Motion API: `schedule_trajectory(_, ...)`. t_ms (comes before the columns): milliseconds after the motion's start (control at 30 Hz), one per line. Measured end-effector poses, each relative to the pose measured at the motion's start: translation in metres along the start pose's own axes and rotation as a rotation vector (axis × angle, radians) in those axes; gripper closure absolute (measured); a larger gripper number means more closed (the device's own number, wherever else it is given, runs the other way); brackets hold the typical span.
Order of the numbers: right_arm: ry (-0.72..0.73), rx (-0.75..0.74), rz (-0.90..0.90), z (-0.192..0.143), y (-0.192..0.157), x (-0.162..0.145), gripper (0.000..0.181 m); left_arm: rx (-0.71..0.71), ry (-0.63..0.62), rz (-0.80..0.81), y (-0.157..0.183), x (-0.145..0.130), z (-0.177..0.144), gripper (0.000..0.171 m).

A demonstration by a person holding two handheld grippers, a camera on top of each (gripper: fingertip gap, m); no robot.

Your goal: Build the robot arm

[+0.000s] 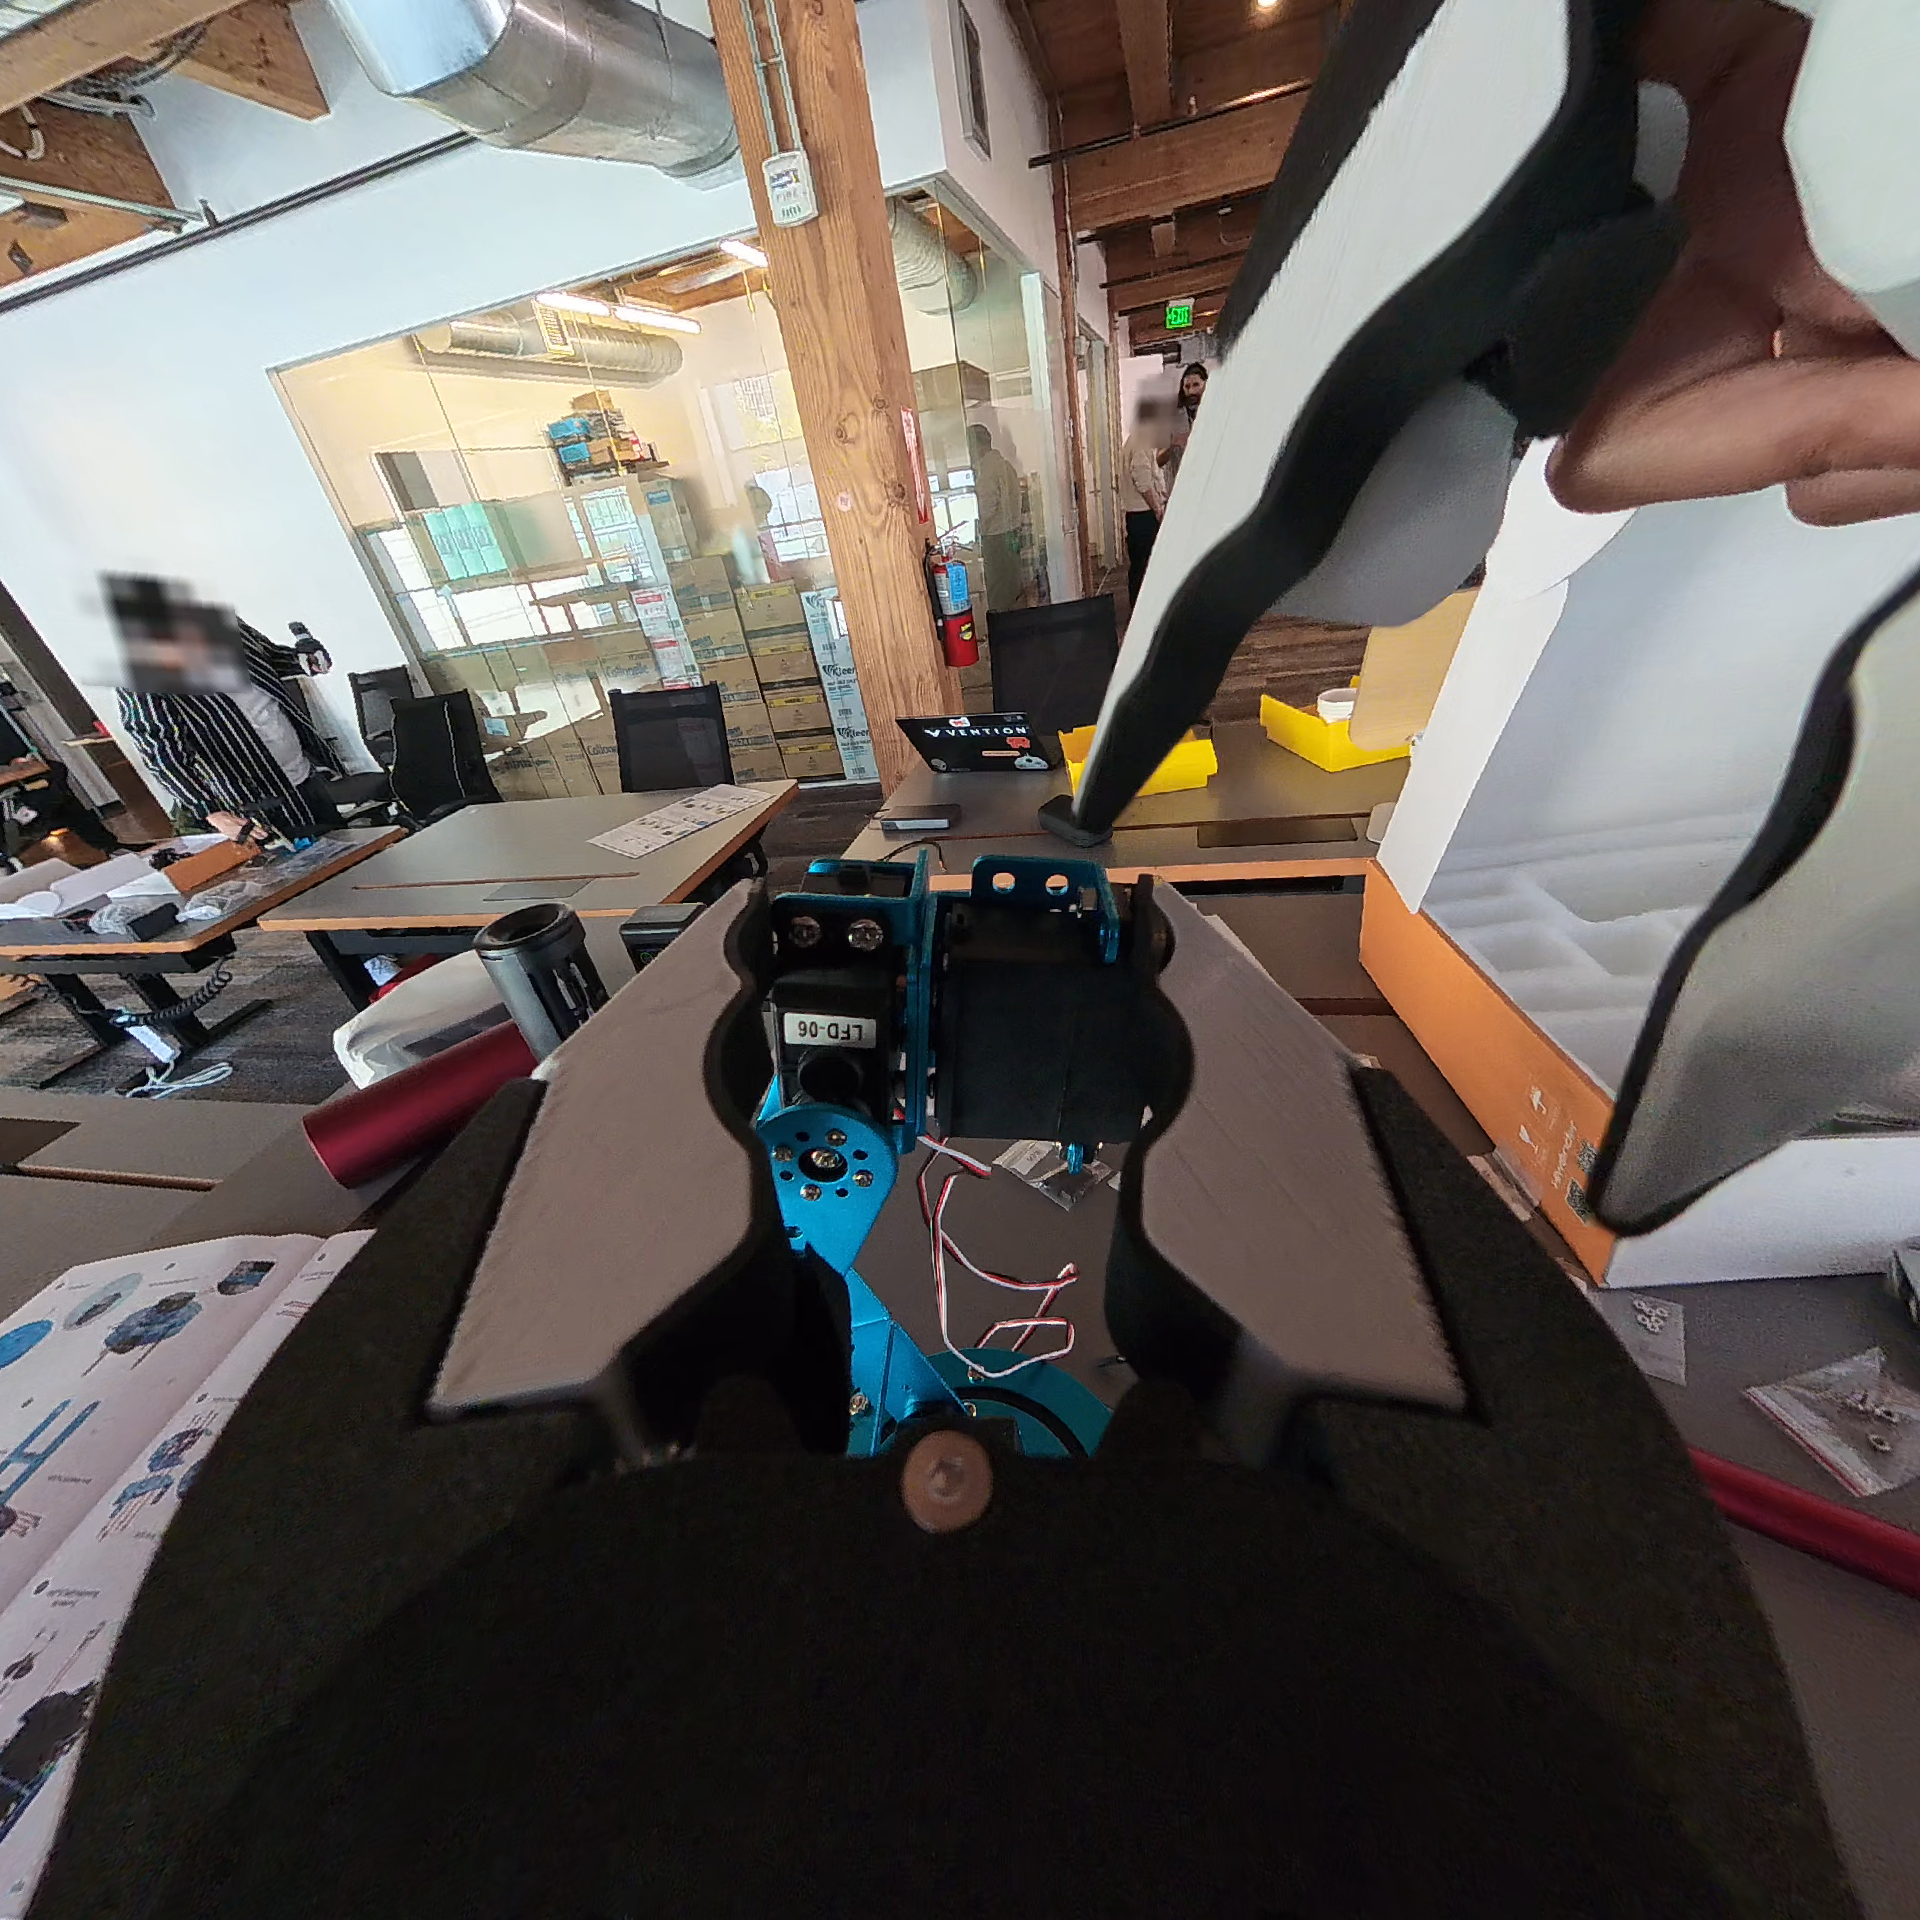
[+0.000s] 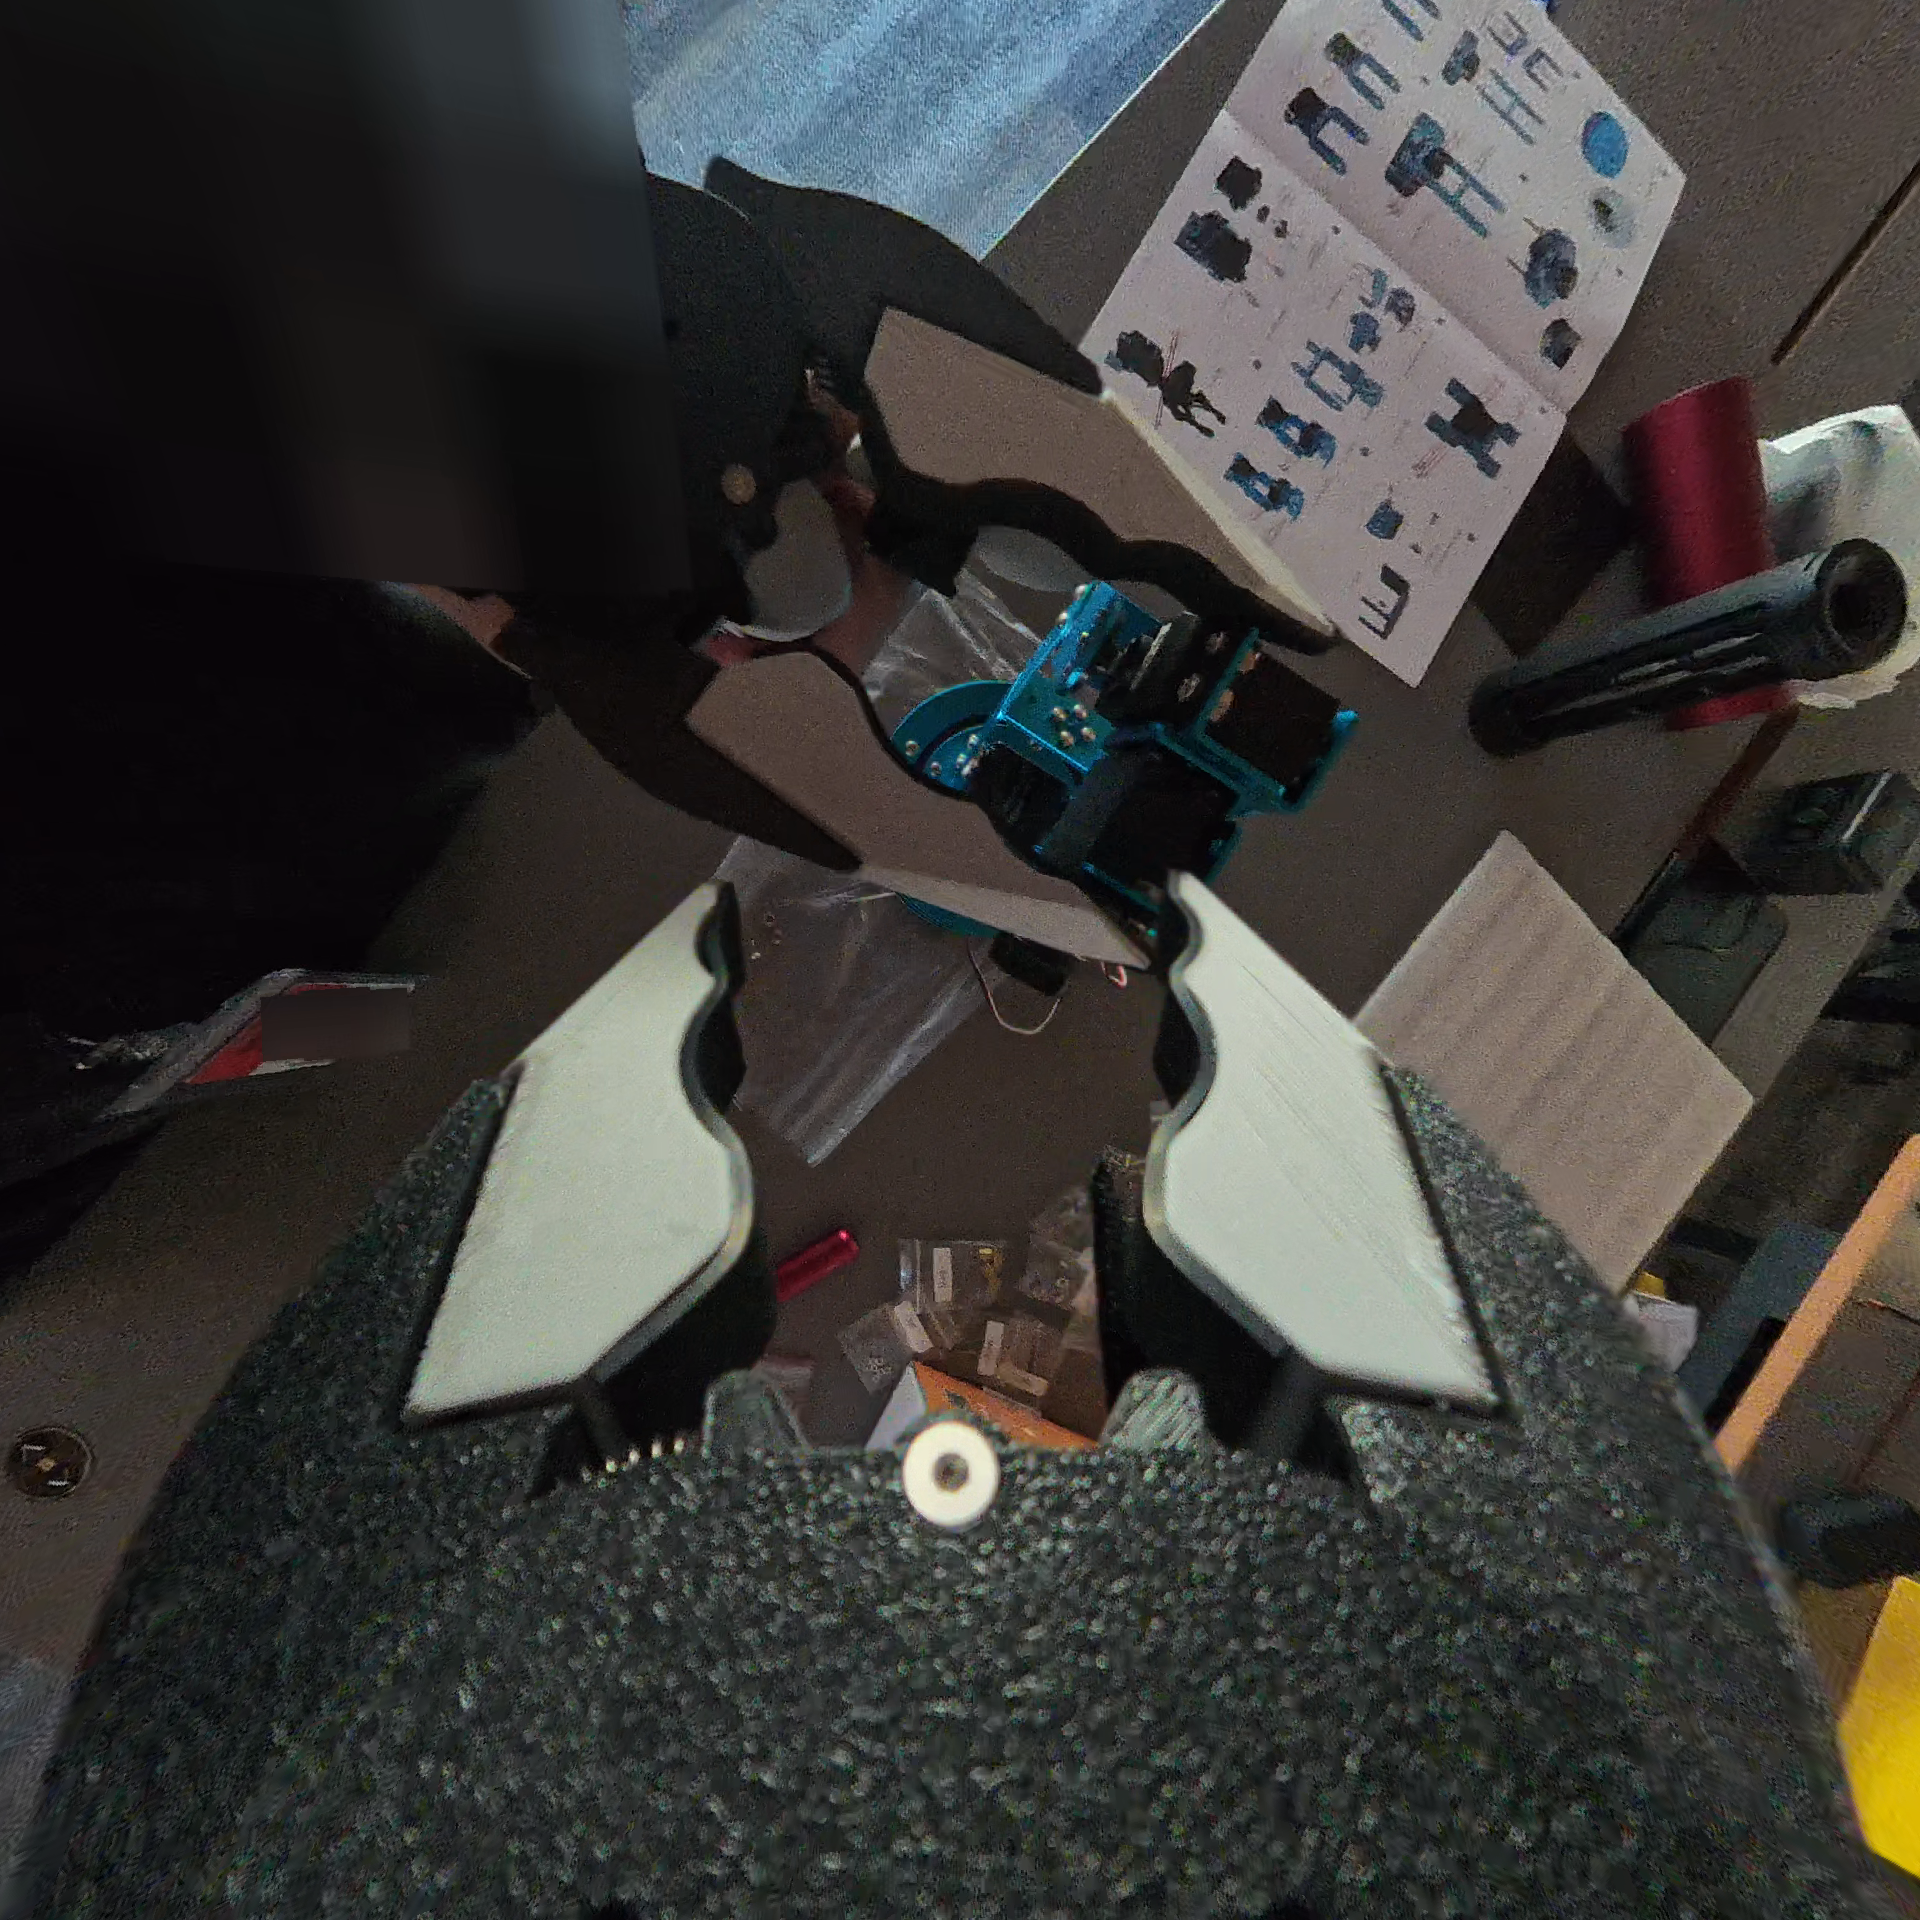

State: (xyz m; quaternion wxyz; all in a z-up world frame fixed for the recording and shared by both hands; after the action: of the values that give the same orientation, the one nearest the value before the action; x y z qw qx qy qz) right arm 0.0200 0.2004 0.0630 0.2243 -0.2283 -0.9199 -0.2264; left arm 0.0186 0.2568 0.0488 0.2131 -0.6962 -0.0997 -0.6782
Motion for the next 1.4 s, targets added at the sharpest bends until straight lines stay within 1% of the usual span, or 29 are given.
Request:
schedule_trajectory(67,0.039,0.018,0.039,-0.005,0.000,0.002,0.100,-0.004,-0.002,0.004,0.002,0.000,0.000,0.104)
schedule_trajectory(133,0.102,-0.026,0.075,-0.012,0.008,0.000,0.103,-0.016,0.004,0.001,0.004,0.000,0.000,0.103)
schedule_trajectory(167,0.132,-0.041,0.122,-0.015,0.011,-0.003,0.107,-0.030,0.010,-0.006,0.004,0.001,-0.001,0.102)
schedule_trajectory(233,0.183,-0.077,0.221,-0.019,0.017,-0.010,0.118,-0.092,-0.004,-0.003,0.006,0.002,-0.003,0.089)
schedule_trajectory(267,0.195,-0.123,0.258,-0.020,0.020,-0.014,0.121,-0.117,-0.007,-0.002,0.002,0.003,-0.005,0.084)
schedule_trajectory(300,0.203,-0.182,0.286,-0.020,0.023,-0.017,0.122,-0.175,0.000,-0.004,0.000,0.006,-0.009,0.081)
schedule_trajectory(367,0.217,-0.250,0.324,-0.017,0.015,-0.014,0.133,-0.333,0.001,-0.016,-0.007,0.009,-0.018,0.082)
schedule_trajectory(433,0.199,-0.341,0.348,-0.009,0.008,-0.010,0.136,-0.555,0.021,-0.018,-0.014,0.014,-0.026,0.085)
schedule_trajectory(467,0.190,-0.391,0.358,-0.005,0.006,-0.007,0.140,-0.661,0.010,0.004,-0.019,0.013,-0.026,0.084)
schedule_trajectory(500,0.168,-0.439,0.361,-0.001,0.004,-0.005,0.143,-0.765,-0.011,0.054,-0.022,0.010,-0.025,0.083)
schedule_trajectory(533,0.141,-0.509,0.357,0.001,0.005,-0.004,0.145,-0.860,-0.004,0.114,-0.025,0.009,-0.023,0.085)
schedule_trajectory(600,0.078,-0.633,0.338,0.002,0.009,-0.004,0.150,-1.068,0.035,0.207,-0.025,0.010,-0.022,0.099)
schedule_trajectory(633,0.044,-0.673,0.330,0.002,0.010,-0.004,0.153,-1.172,0.045,0.235,-0.021,0.013,-0.023,0.101)
schedule_trajectory(700,-0.038,-0.722,0.308,0.005,0.011,-0.003,0.151,-1.354,0.051,0.290,-0.013,0.021,-0.025,0.101)
schedule_trajectory(733,-0.077,-0.741,0.299,0.007,0.010,-0.001,0.150,-1.397,0.030,0.348,-0.009,0.020,-0.020,0.101)
schedule_trajectory(800,-0.130,-0.761,0.280,0.013,0.011,0.002,0.150,-1.451,-0.022,0.470,-0.003,0.012,-0.008,0.097)
schedule_trajectory(867,-0.173,-0.773,0.282,0.018,0.012,0.001,0.154,-1.533,-0.074,0.515,0.003,0.006,-0.003,0.100)
schedule_trajectory(933,-0.212,-0.785,0.291,0.023,0.015,-0.002,0.153,-1.610,-0.115,0.534,0.007,0.002,-0.002,0.106)
schedule_trajectory(1000,-0.232,-0.786,0.301,0.023,0.018,-0.004,0.152,-1.644,-0.142,0.572,0.009,-0.003,-0.001,0.116)
schedule_trajectory(1067,-0.249,-0.777,0.311,0.024,0.020,-0.004,0.150,-1.669,-0.141,0.599,0.010,-0.006,-0.002,0.132)
schedule_trajectory(1167,-0.281,-0.773,0.289,0.026,0.023,-0.004,0.149,-1.687,-0.124,0.592,0.009,-0.007,-0.002,0.132)
schedule_trajectory(1267,-0.318,-0.784,0.261,0.026,0.026,-0.003,0.154,-1.687,-0.106,0.582,0.009,-0.007,-0.002,0.131)
schedule_trajectory(1400,-0.343,-0.789,0.250,0.025,0.027,-0.001,0.154,-1.689,-0.090,0.559,0.008,-0.007,-0.002,0.132)
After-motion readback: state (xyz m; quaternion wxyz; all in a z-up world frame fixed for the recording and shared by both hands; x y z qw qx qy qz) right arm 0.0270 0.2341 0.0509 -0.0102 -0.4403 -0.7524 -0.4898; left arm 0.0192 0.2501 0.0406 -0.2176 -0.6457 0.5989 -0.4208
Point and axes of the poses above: each gripper's, where its closed fingertips meet, z out along the fingers, x out of its top, y = z × x across the jaws, the point moved 2 cm from there along -z, back along the fingers, and after that the axes turned 8 degrees about -x, right-handed, at the moved point
